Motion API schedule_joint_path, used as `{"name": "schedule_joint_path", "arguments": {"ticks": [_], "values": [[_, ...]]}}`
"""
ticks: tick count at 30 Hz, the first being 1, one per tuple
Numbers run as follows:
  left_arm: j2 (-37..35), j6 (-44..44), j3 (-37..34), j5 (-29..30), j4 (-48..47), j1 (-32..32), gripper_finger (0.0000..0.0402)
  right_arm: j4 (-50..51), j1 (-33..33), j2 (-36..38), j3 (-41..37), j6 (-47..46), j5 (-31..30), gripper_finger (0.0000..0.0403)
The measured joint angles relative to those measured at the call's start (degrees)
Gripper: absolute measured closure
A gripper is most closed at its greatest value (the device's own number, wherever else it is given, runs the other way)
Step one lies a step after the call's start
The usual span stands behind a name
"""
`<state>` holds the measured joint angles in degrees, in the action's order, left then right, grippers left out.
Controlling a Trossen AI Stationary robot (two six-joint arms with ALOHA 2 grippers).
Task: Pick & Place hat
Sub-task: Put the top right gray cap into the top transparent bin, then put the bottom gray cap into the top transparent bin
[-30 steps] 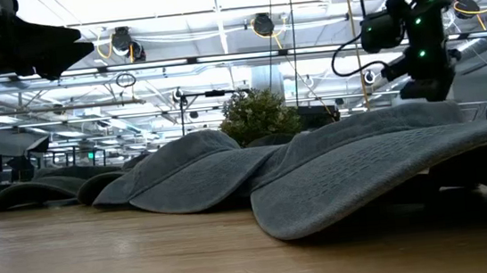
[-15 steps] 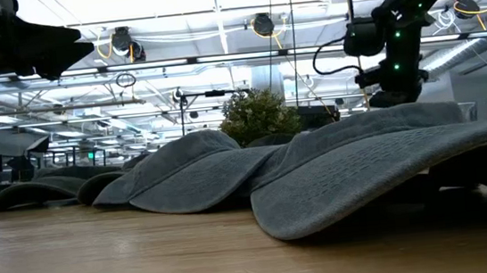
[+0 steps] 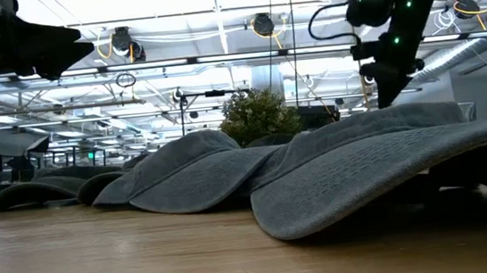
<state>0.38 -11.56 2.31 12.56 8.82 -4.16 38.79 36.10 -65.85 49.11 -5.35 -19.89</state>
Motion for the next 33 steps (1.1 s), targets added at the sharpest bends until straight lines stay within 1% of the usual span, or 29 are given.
{"name": "schedule_joint_path", "arguments": {"ticks": [3,7,11,14,17,20,23,25,30,33], "values": [[-0.02,0.0,0.0,0.0,-0.02,0.02,0.0108,-1.0,0.73,-2.77,-2.77,-0.1,-0.33,0.0403],[-0.01,0.0,0.0,0.0,-0.02,0.01,0.0108,4.57,1.44,-6.43,-3.91,-3.13,1.51,0.0403],[-0.02,-0.01,0.0,0.0,-0.02,0.01,0.0108,5.76,0.53,-7.23,-4.33,-4.3,0.13,0.0403],[-0.01,-0.01,0.0,0.0,-0.02,0.02,0.0108,5.68,-0.06,-6.47,-4.42,-3.8,-0.71,0.0403],[-0.01,-0.02,0.0,0.0,-0.02,0.0,0.0108,6.92,-0.69,-4.23,-3.98,-3.43,-1.08,0.0403],[0.0,0.0,0.0,0.0,-0.02,0.0,0.0108,7.65,-1.6,-0.58,-2.39,-3.43,-1.08,0.0403],[-0.02,-0.02,0.0,0.0,-0.02,0.02,0.0108,6.25,-3.56,4.08,-1.41,-3.88,-0.84,0.0403],[-0.01,-0.01,0.0,0.0,-0.01,0.02,0.0108,3.17,-5.72,7.28,-1.39,-3.05,2.0,0.0403],[-0.01,0.0,0.0,0.0,-0.02,0.01,0.0108,-9.96,-12.69,14.11,-4.01,-0.72,15.93,0.0403],[-0.02,-0.01,0.0,0.0,-0.02,0.02,0.0108,-20.47,-16.25,16.82,-7.06,-0.8,22.42,0.0403]]}}
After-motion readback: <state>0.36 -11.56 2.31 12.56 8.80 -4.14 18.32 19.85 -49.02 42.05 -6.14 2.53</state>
